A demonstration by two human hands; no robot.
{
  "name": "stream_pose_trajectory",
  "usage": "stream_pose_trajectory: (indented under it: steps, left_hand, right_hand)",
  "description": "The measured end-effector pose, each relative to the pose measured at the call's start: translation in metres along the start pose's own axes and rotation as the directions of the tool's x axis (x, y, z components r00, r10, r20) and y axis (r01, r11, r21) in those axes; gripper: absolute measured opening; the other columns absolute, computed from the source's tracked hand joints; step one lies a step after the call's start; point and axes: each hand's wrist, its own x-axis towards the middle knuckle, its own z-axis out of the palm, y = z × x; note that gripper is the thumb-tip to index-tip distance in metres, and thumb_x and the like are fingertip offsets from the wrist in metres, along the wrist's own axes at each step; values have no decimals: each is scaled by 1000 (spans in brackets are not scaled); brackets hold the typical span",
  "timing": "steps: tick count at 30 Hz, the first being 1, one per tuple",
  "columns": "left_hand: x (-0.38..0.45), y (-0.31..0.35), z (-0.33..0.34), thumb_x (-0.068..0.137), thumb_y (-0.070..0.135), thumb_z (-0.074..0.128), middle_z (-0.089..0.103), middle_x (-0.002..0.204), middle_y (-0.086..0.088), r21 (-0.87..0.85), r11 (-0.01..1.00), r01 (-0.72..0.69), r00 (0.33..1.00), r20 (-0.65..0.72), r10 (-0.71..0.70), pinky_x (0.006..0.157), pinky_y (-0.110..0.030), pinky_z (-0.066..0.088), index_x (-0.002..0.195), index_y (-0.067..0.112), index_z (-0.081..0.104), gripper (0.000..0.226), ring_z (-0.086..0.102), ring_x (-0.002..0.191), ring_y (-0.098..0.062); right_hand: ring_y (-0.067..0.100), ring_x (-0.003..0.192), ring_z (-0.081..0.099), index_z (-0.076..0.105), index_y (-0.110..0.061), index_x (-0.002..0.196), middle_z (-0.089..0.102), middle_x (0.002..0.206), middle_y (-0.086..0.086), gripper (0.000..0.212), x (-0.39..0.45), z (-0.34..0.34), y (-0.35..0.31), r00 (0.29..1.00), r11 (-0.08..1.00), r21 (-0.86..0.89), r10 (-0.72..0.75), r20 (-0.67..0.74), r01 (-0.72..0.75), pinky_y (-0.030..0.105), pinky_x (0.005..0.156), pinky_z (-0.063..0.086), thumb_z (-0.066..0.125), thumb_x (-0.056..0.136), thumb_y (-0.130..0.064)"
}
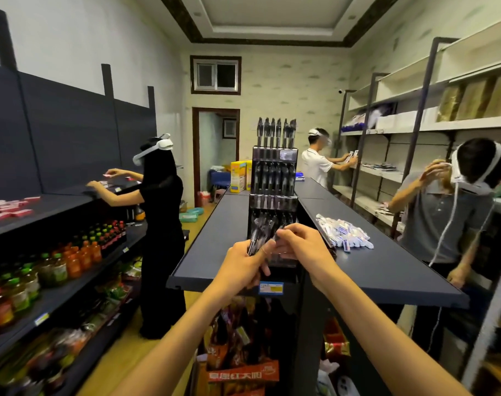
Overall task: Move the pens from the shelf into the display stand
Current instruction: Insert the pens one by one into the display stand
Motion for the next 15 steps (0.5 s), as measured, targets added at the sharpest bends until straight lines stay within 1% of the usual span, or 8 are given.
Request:
stream_pose_trajectory:
  steps: [2,4,5,7,9,11,13,15]
  left_hand:
    - [10,-7,-8,86,70,62,75,74,-9,-47,997,64,998,33,-63,34,-24,41,90,19,65,51,66,46,-26]
    - [21,-16,-18,90,63,62,77,79,-10,-65,992,111,993,58,-107,35,-25,45,96,15,63,48,71,53,-32]
    - [26,-21,-23,92,60,62,77,79,-11,-75,989,127,991,48,-124,36,-26,46,97,13,62,47,72,55,-33]
    - [34,-35,-34,93,58,62,76,75,-11,-71,986,151,988,-19,-152,36,-25,46,94,10,60,48,71,53,-33]
    - [40,-50,-43,93,59,60,74,68,-7,1,989,150,984,-99,-149,36,-24,45,86,10,59,50,69,48,-28]
    - [46,-63,-51,92,63,59,70,59,1,109,984,144,979,-159,-126,35,-22,42,77,12,57,53,64,41,-20]
    - [51,-72,-59,89,67,58,59,47,9,205,968,146,973,-206,-103,36,-23,38,68,17,52,55,51,36,-8]
    - [54,-79,-64,88,70,57,46,43,11,265,955,137,973,-217,-79,40,-22,32,64,22,47,54,41,37,-4]
  right_hand:
    - [27,75,76,67,-7,92,76,81,12,13,12,11,5,997,996,78,39,-68,-34,33,64,60,58,99,-15]
    - [30,72,76,62,-5,94,75,79,15,13,25,18,7,990,989,145,54,-128,-35,34,58,61,54,100,-12]
    - [31,71,76,61,-4,94,74,80,16,12,32,19,7,987,988,151,48,-151,-25,34,57,60,53,100,-12]
    - [31,70,76,59,-3,95,73,84,18,9,44,20,7,980,993,121,29,-197,-6,34,57,60,54,99,-11]
    - [27,70,76,58,-6,96,71,88,17,5,54,20,7,970,998,62,0,-243,15,35,59,61,58,98,-11]
    - [23,69,75,57,-12,96,71,89,15,7,62,21,7,960,998,-39,-50,-274,41,39,63,63,64,97,-12]
    - [21,68,74,59,-14,98,71,88,13,8,69,23,8,945,980,-179,-134,-298,83,42,68,64,67,97,-14]
    - [21,73,74,65,-10,101,73,86,9,10,74,27,9,920,923,-361,-248,-303,130,46,75,63,69,96,-19]
